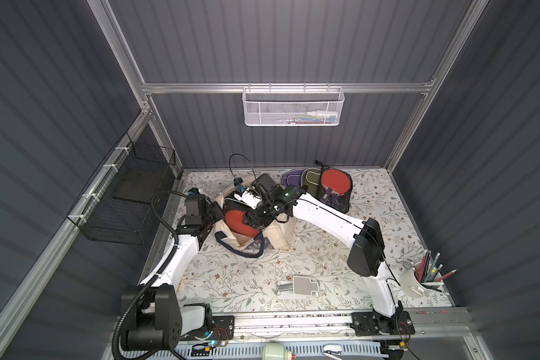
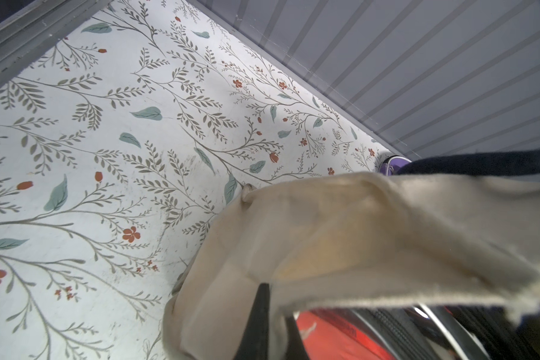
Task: Remove the ping pong set from the canvas bag
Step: Pick up the ping pong set from the canvas bag.
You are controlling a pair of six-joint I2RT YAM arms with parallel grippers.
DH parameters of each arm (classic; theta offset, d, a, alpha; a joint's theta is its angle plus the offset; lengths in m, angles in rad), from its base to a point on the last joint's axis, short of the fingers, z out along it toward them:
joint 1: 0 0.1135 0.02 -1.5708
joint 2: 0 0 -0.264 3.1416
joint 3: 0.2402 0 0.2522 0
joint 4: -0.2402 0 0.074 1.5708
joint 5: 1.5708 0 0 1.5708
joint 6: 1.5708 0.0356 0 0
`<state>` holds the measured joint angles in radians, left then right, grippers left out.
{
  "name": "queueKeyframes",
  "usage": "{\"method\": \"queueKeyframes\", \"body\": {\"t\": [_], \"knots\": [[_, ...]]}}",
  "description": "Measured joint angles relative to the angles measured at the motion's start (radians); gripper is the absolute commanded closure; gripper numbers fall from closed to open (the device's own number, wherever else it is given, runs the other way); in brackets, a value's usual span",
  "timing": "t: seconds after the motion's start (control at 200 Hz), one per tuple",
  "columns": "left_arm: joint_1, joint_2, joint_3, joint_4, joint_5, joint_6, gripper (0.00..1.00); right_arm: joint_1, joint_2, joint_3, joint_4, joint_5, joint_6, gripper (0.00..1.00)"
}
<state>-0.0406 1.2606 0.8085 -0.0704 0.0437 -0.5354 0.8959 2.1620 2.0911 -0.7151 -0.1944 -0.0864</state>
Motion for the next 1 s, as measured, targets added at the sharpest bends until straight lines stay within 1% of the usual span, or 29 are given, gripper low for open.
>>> {"method": "queueKeyframes", "body": {"t": [0.145, 0.4, 0.765, 0.876, 1.001], "knots": [[0.000, -0.011, 0.000, -0.019, -0.011, 0.000, 1.00, -0.020, 0.014, 0.005, 0.003, -0.003, 0.000, 0.25], [-0.004, -0.016, 0.000, -0.023, -0.019, 0.000, 1.00, -0.024, 0.019, -0.004, 0.014, -0.023, 0.007, 0.26], [-0.004, -0.014, -0.003, -0.019, -0.026, 0.000, 1.00, 0.006, 0.015, -0.107, 0.061, -0.029, 0.023, 0.33], [-0.004, -0.014, -0.006, -0.018, -0.026, 0.000, 1.00, 0.016, 0.015, -0.116, 0.064, -0.026, 0.026, 0.33], [-0.004, -0.014, -0.006, -0.019, -0.026, 0.000, 1.00, 0.016, 0.018, -0.114, 0.064, -0.019, 0.026, 0.35]]}}
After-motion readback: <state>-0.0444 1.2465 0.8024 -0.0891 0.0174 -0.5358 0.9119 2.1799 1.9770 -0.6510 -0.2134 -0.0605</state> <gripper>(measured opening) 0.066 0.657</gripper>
